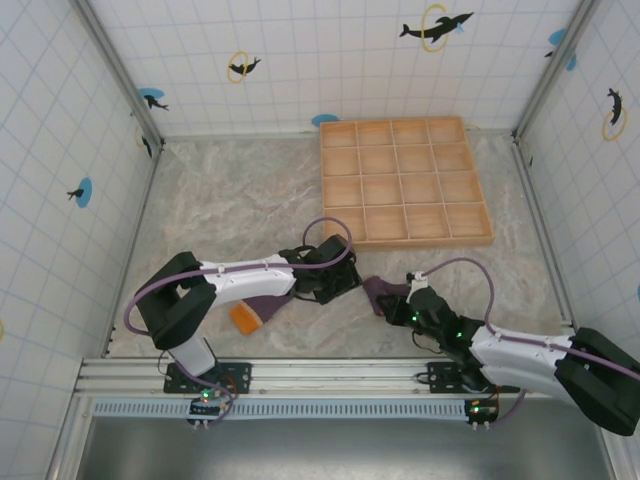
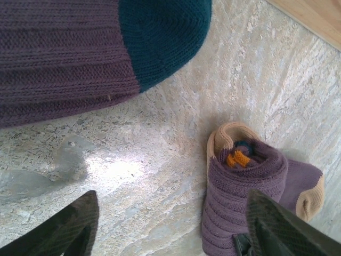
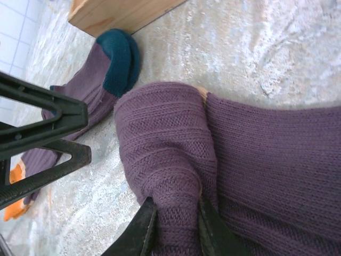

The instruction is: Roll the socks

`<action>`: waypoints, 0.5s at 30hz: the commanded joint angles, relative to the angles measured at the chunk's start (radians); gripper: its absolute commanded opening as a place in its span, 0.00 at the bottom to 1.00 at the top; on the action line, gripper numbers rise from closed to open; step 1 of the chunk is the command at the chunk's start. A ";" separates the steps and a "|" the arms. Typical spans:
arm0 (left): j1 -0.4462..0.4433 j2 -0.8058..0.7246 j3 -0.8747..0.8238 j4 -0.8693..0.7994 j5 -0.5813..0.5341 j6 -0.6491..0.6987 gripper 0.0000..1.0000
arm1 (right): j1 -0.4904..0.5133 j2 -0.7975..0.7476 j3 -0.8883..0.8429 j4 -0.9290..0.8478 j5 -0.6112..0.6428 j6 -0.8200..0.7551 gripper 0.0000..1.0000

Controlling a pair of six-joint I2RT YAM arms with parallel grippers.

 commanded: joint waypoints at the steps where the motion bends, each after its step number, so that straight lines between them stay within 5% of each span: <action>1: -0.012 -0.009 0.013 0.008 0.007 0.027 0.66 | 0.006 0.036 -0.071 -0.287 -0.029 0.146 0.00; 5: -0.027 0.006 0.053 0.061 0.038 0.064 0.57 | 0.008 0.024 -0.055 -0.395 -0.009 0.256 0.00; 15: -0.041 0.050 0.030 0.170 0.078 0.250 0.56 | -0.033 0.038 -0.005 -0.551 -0.055 0.285 0.00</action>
